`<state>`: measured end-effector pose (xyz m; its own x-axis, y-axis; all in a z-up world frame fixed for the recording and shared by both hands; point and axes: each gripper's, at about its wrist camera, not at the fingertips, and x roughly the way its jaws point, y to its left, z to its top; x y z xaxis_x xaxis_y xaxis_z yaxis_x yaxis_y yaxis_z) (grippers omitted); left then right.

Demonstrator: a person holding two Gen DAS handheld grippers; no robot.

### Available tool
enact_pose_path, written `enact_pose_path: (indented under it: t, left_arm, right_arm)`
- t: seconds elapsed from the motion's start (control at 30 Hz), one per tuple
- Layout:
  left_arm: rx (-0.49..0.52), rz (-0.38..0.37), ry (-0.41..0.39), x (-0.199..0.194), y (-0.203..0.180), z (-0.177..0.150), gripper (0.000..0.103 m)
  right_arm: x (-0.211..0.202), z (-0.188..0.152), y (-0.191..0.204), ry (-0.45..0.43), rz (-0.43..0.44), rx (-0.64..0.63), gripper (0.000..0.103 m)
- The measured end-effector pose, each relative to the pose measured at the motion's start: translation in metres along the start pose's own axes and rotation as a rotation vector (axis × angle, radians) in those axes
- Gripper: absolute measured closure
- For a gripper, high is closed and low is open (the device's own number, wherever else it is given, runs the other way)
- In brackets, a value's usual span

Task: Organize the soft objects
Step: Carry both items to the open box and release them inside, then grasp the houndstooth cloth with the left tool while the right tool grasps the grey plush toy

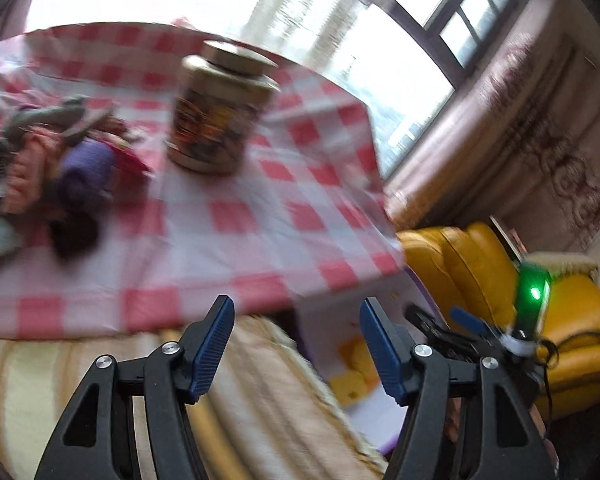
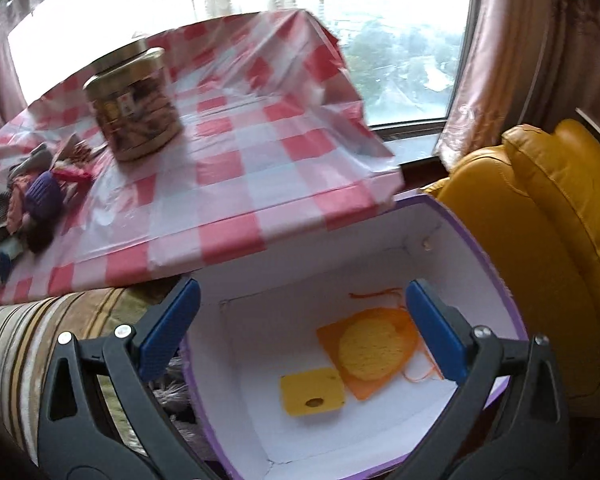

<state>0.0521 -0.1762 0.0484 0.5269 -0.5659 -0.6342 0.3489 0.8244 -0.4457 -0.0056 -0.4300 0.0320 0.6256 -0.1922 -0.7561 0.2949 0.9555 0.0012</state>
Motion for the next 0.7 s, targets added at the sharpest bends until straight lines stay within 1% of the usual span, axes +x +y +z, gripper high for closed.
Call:
enact_pose_path:
  t: [0.07,0.17,0.3,0.47,0.53,0.6,0.7]
  left_arm:
    - [-0.031,0.031,-0.031,-0.008,0.019,0.008,0.037]
    - [-0.097,0.099,-0.096,-0.025,0.057,0.024,0.037]
    - [-0.17,0.176,-0.161,-0.043,0.103,0.043,0.037]
    - [-0.243,0.315,-0.218,-0.06,0.16,0.069,0.037]
    - [-0.279,0.372,-0.227,-0.062,0.187,0.082,0.037]
    - [-0.301,0.412,-0.225,-0.06,0.203,0.09,0.037]
    - [-0.334,0.478,-0.189,-0.051,0.232,0.098,0.035]
  right_arm:
    - [-0.001,0.0,0.007,-0.002,0.016,-0.015,0.0]
    - [-0.002,0.003,0.017,-0.008,0.052,-0.03,0.0]
    - [0.0,0.008,0.033,-0.005,0.096,-0.04,0.0]
    - [0.004,0.018,0.052,0.014,0.156,-0.039,0.0]
    - [0.005,0.024,0.064,0.012,0.17,-0.058,0.0]
    - [0.006,0.031,0.079,0.01,0.189,-0.082,0.0]
    - [0.008,0.045,0.106,0.004,0.233,-0.132,0.0]
